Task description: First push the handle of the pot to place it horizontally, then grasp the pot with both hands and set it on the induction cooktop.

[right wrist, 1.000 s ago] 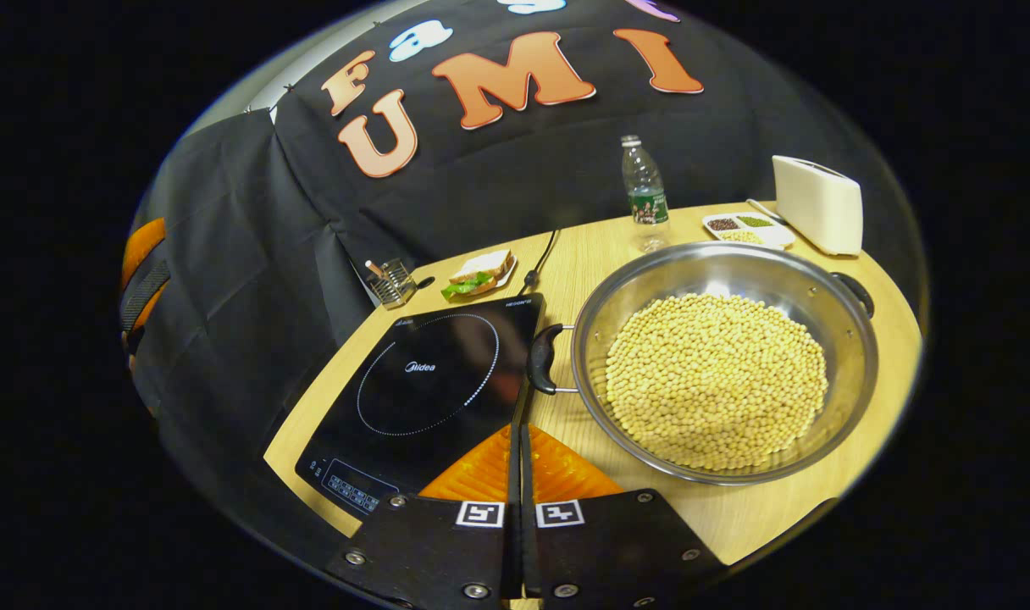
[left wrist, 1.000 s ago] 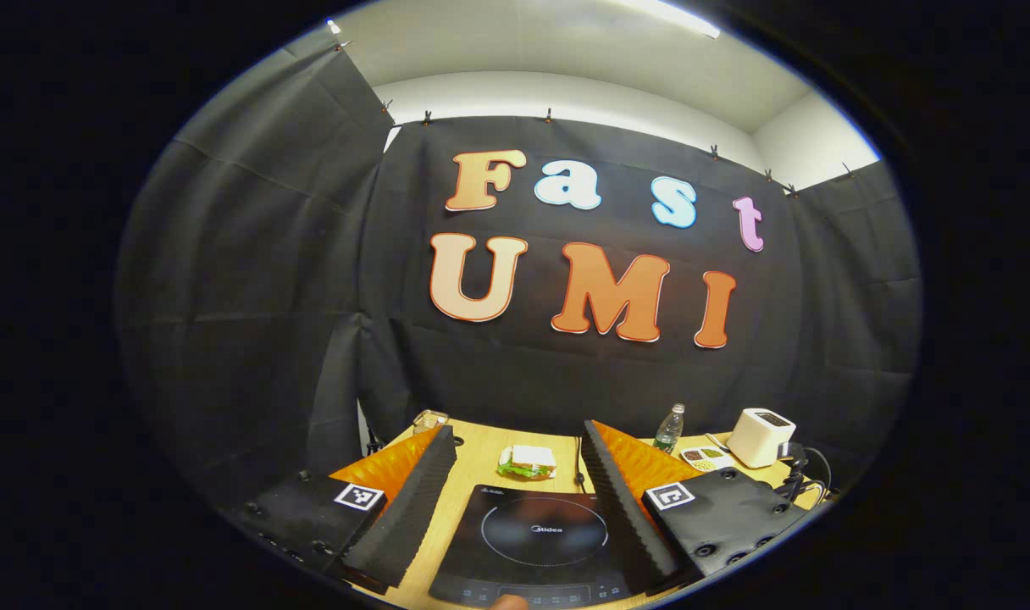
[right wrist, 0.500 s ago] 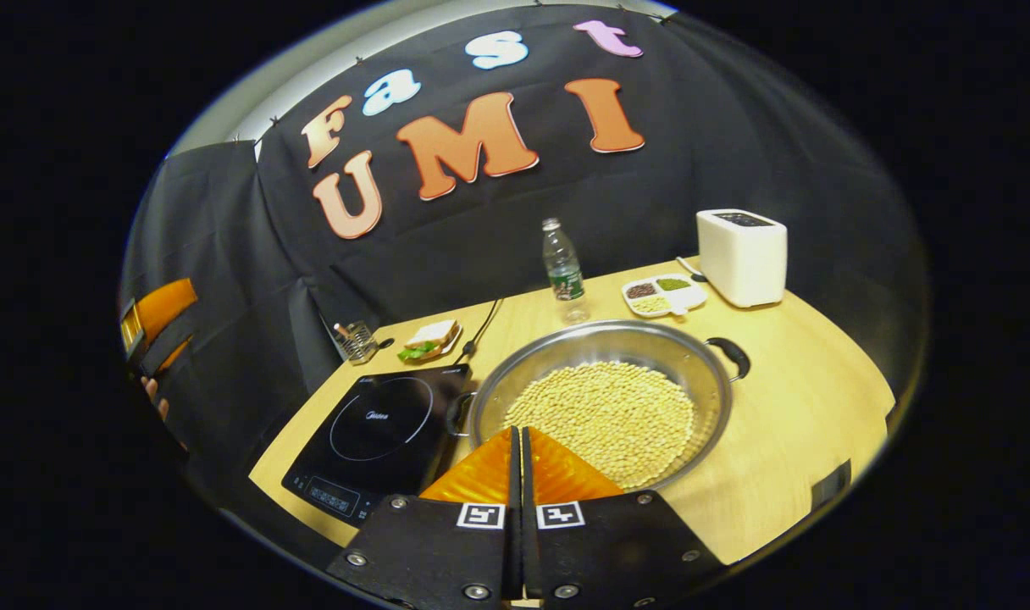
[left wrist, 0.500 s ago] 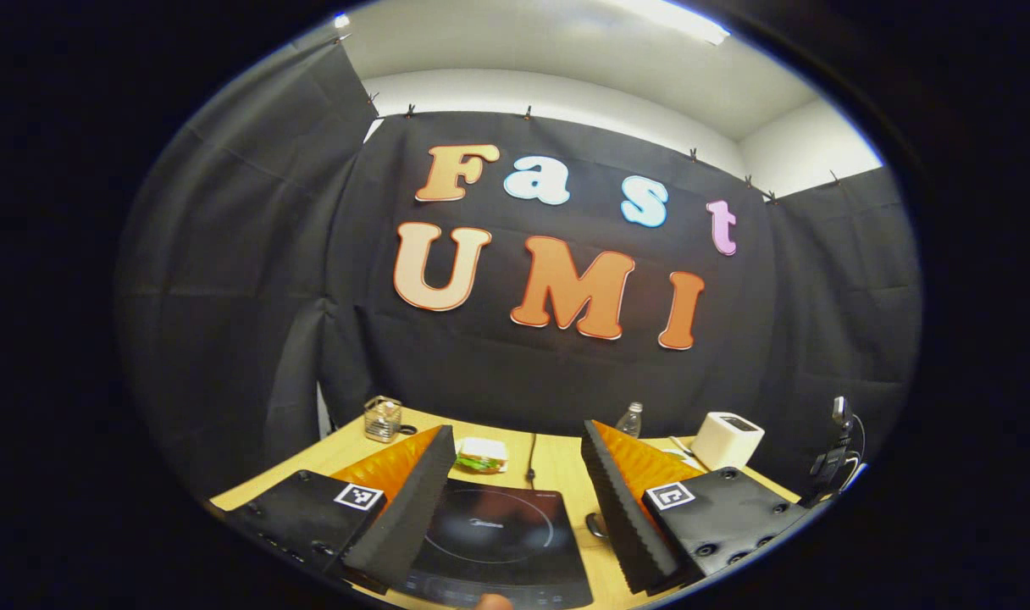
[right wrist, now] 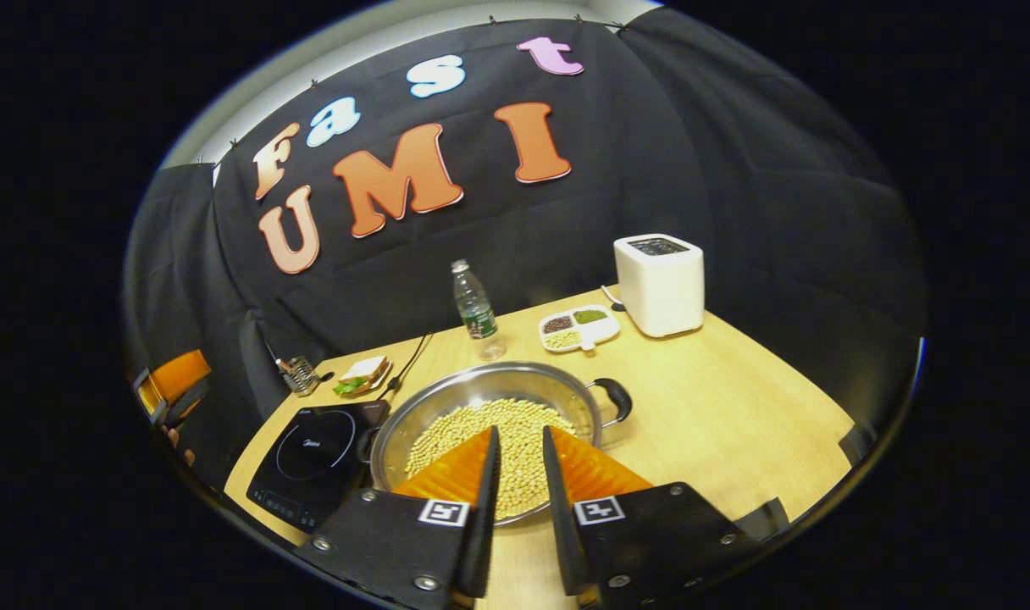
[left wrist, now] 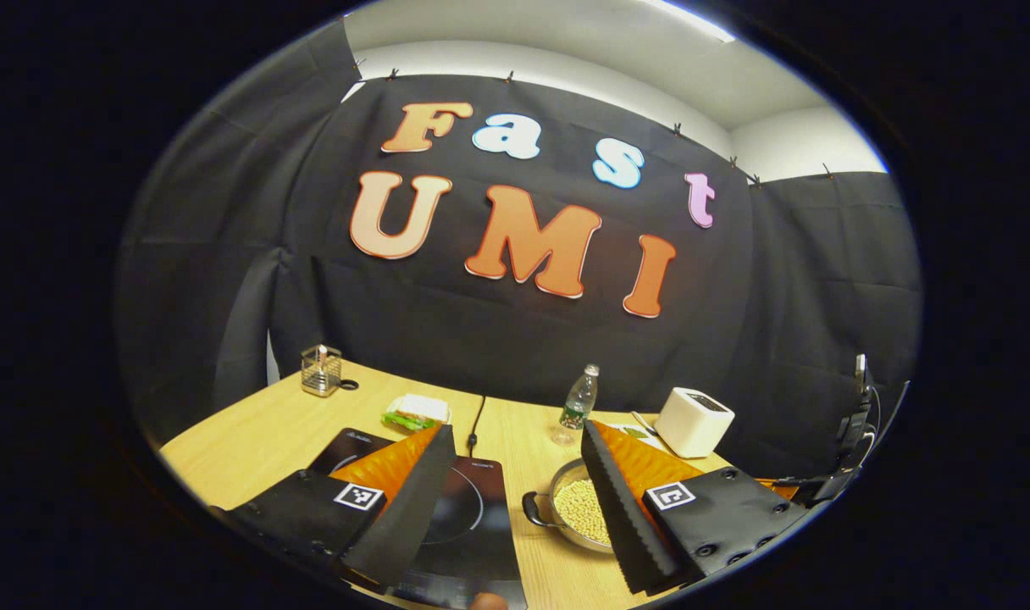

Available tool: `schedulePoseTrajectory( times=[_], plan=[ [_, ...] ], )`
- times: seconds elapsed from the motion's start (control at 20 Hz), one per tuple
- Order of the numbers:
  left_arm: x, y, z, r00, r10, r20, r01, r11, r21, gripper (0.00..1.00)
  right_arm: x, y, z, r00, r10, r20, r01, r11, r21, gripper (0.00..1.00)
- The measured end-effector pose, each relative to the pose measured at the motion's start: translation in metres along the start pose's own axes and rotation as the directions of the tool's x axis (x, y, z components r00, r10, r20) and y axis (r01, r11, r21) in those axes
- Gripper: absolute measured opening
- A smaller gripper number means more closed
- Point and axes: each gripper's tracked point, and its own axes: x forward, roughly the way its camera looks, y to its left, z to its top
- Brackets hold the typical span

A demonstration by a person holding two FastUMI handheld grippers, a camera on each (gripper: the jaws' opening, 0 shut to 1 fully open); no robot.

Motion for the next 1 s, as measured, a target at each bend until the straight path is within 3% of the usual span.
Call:
schedulePoseTrajectory(
  times=[0.05, 0.1, 0.3, 0.4, 0.8, 1.0],
  plan=[
    [0.007, -0.007, -0.009, 1.0, -0.011, -0.018, 0.011, 1.0, 0.007, 0.98, 0.002, -0.008, 0.003, 1.0, -0.017, 0.008, 0.017, 1.0, -0.001, 0.34],
    [0.013, -0.012, -0.016, 0.999, -0.016, -0.034, 0.016, 1.0, 0.017, 0.97, 0.006, -0.016, 0.002, 0.999, -0.033, 0.013, 0.033, 0.999, -0.006, 0.55],
    [0.039, -0.026, -0.051, 0.995, -0.01, -0.097, 0.018, 0.997, 0.078, 0.98, 0.021, -0.037, 0.003, 0.997, -0.07, 0.019, 0.07, 0.997, -0.02, 0.84],
    [0.056, -0.03, -0.075, 0.989, -0.001, -0.146, 0.014, 0.996, 0.088, 0.98, 0.033, -0.05, 0.003, 0.994, -0.102, 0.027, 0.103, 0.994, -0.037, 0.94],
    [0.093, -0.038, -0.146, 0.944, 0.003, -0.329, 0.023, 0.997, 0.073, 0.98, 0.08, -0.073, -0.013, 0.987, -0.153, -0.046, 0.149, 0.986, -0.079, 0.95],
    [0.104, -0.039, -0.167, 0.922, 0.008, -0.388, 0.018, 0.998, 0.062, 0.98, 0.102, -0.072, -0.021, 0.986, -0.147, -0.082, 0.137, 0.984, -0.112, 0.96]
  ],
)
